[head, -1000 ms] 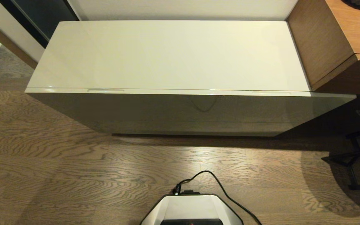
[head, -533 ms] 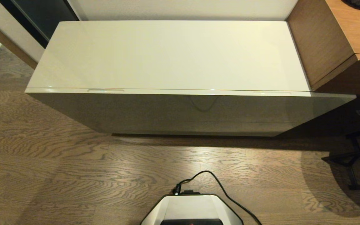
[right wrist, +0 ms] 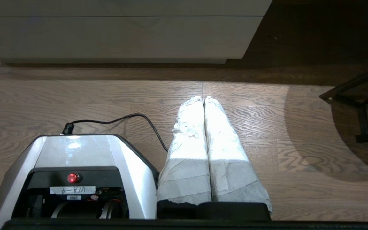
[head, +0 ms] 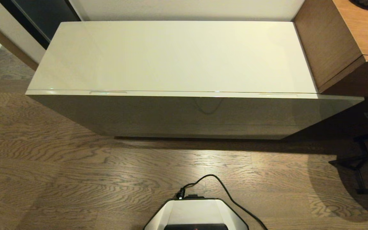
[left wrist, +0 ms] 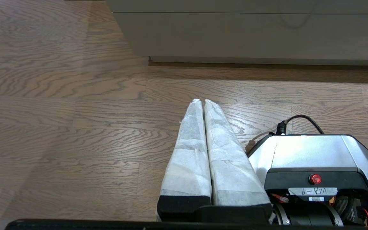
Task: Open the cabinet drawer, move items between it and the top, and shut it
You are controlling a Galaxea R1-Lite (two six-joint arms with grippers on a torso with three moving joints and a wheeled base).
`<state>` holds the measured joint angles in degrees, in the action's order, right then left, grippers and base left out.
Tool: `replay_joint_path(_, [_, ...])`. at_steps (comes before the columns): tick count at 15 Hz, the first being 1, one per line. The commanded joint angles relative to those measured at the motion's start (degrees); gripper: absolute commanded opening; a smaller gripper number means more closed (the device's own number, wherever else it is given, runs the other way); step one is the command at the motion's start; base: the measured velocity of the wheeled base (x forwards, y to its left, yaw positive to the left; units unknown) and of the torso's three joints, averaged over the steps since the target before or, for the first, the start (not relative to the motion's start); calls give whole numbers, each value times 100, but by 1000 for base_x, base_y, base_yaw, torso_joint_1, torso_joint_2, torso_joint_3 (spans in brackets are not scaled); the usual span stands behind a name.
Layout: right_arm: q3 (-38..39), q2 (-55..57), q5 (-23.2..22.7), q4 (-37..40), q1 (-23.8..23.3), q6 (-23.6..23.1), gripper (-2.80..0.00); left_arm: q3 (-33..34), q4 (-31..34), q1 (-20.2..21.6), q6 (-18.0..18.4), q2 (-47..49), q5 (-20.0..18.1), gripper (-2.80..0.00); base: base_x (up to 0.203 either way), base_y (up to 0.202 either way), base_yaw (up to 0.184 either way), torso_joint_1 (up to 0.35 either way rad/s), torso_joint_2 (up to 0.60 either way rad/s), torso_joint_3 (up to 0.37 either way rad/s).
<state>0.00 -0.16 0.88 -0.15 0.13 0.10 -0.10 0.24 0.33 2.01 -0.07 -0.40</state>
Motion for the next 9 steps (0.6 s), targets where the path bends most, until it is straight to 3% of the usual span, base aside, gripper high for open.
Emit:
replay_joint_path(1, [18,-72,0,6,4,-1,-280,1,2,2,1,7,-4,-280,0,0,0,0,0,0])
replay_joint_path(9, [18,-72,9,-12,4,228,-280,1,2,2,1,7,5,-280,0,0,0,0,0,0])
